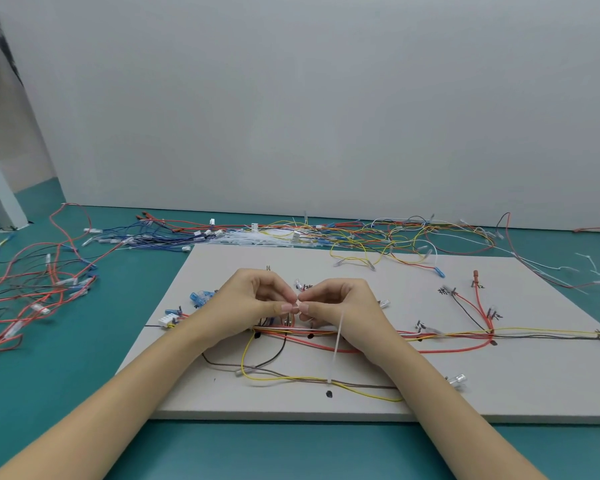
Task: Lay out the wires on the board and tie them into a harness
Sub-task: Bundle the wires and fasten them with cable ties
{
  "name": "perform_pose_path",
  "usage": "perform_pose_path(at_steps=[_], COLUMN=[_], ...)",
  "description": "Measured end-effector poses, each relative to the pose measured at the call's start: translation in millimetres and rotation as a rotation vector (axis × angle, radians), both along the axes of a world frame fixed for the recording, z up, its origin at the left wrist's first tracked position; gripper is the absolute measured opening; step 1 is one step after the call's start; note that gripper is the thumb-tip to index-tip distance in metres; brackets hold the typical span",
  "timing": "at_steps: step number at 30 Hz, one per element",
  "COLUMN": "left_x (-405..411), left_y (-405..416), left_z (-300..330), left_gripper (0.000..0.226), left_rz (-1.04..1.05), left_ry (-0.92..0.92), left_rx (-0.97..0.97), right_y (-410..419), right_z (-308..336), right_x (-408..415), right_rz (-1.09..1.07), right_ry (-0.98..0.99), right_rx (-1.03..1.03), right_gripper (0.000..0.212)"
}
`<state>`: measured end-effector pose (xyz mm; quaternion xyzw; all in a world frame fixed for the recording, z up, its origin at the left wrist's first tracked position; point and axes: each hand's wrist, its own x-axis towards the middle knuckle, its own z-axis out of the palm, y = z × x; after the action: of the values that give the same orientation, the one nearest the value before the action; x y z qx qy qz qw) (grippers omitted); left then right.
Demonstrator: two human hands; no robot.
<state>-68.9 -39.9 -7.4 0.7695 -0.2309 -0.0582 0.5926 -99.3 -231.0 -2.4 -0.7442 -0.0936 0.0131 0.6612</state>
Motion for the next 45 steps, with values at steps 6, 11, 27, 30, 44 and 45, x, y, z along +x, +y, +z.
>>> perform_pose_path(at_steps=[6,11,27,30,44,45], left_x=[-4,-4,-9,-9,-11,-12], left_y=[-5,-5,-7,-6,-5,-5], left_z=[0,-2,5,6,9,10], left_gripper=[0.017,0.019,0.015,0.011,0.012,0.012], left_rz=[0.026,0.045,0.084,0.063,0.075,0.069], left_ry=[-0.070,-0.056,-0.246,-0.223,-0.169,-0.171], left_rx=[0.027,0.000,0.240,0.241,0.337,0.347], right_y=[2,4,0,0,8,8], right_z=[0,0,0,0,2,2], right_x=[0,1,1,1,0,1], right_rz=[-0.032,-0.077,0.019,0.015,-0.032,-0.026], right_ry=[-0.003,0.028,0.027,0.021,-0.039,-0.045], right_rx=[-0.025,0.001,0.026,0.027,-0.003,-0.018], right_gripper=[0.015,0.015,0.017,0.018,0.026,0.026])
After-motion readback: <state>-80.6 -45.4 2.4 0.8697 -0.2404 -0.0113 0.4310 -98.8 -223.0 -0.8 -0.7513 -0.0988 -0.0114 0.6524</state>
